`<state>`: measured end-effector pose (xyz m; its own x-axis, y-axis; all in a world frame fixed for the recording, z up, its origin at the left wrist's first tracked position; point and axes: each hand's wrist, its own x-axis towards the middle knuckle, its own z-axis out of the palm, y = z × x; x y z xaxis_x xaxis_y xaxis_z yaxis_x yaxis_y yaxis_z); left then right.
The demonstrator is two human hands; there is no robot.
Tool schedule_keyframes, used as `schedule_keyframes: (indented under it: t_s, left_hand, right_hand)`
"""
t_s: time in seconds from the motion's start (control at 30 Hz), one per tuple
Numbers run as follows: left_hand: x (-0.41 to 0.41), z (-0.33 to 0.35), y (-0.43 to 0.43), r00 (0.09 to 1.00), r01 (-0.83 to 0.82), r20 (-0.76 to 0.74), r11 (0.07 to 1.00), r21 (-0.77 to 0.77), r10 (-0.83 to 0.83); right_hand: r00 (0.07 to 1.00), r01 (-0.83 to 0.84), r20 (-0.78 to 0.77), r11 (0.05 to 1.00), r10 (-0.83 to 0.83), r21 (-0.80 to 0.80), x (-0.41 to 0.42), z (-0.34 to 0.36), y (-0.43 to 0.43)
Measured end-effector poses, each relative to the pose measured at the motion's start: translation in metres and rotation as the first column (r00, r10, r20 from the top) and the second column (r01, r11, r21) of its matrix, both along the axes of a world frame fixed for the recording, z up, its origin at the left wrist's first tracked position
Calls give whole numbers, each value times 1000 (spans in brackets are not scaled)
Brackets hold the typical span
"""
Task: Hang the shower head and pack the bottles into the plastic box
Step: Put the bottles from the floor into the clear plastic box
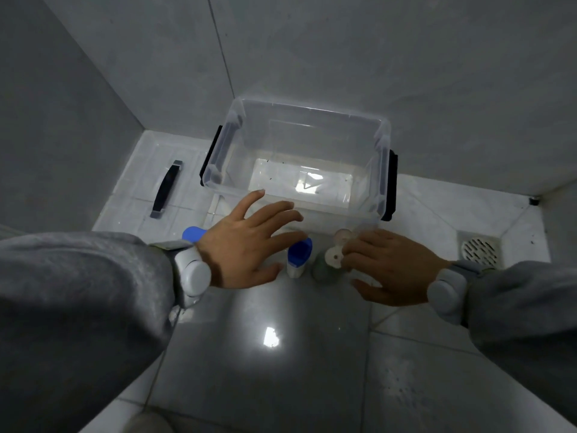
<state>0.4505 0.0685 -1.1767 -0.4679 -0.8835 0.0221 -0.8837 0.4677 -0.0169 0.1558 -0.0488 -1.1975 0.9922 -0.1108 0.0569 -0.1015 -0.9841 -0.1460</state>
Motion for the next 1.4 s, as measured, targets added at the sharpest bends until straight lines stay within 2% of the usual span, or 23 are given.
schedule_keyframes:
  t_s: [0.1, 0.3, 0.4, 0.57, 1.0, 1.17, 1.27, 1.4]
  left_hand:
    - [-2, -2, 1, 999, 44, 4, 999, 0, -44]
    - [-2, -5, 3, 999, 33, 13, 999, 34, -33]
    - [-1, -5, 4, 999, 31, 16, 998, 49, -32]
    - [-1, -5, 2, 999, 31, 14, 998, 54, -32]
    - [-1, -3, 5, 1000, 16, 19, 997, 70, -17]
    - [-2, -4, 4, 1000, 20, 7, 997, 69, -21]
    - [-3, -4, 3, 1000, 26, -1, 998, 55, -26]
    - [-3, -5, 2, 1000, 25, -2, 998, 63, -25]
  right_hand:
    - [993, 104, -63, 987, -97, 120, -5, -2, -1]
    - [913, 356, -217, 934, -345, 11, -3, 0, -9]
    - [850, 474, -286, 879, -441, 52, -4, -3, -6]
    - [800, 574, -293, 809, -523, 123, -4, -9, 1]
    - [852, 518, -201, 835, -484, 185, 3, -12, 1]
    - [844, 532, -196, 827, -500, 182, 5, -14, 1]
    - [858, 513, -141, 836, -494, 195, 9, -15, 5]
    - [912, 408, -35, 895, -409, 181, 10, -17, 9]
